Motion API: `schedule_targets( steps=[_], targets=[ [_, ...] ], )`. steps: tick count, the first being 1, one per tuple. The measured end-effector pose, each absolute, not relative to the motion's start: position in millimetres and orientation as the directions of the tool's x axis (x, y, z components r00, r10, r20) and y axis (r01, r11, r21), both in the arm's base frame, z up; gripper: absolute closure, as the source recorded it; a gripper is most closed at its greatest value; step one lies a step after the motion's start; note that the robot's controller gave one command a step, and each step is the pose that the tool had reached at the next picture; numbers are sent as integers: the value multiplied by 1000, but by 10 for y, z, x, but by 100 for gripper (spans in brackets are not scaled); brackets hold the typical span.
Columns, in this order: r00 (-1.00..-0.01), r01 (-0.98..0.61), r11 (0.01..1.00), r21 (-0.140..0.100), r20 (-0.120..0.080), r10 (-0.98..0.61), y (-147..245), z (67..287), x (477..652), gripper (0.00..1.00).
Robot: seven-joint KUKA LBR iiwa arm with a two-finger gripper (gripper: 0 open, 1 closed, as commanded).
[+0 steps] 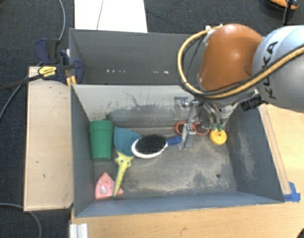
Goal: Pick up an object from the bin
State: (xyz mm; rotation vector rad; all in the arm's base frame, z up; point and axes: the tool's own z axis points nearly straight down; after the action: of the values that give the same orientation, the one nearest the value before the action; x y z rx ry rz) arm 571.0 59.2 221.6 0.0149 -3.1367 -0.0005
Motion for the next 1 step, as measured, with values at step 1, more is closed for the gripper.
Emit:
schedule_targets(
  steps=[1],
  targets=[
    [-1000,-8,1000,1,-4,-8,589,2265,5724,0]
  ],
)
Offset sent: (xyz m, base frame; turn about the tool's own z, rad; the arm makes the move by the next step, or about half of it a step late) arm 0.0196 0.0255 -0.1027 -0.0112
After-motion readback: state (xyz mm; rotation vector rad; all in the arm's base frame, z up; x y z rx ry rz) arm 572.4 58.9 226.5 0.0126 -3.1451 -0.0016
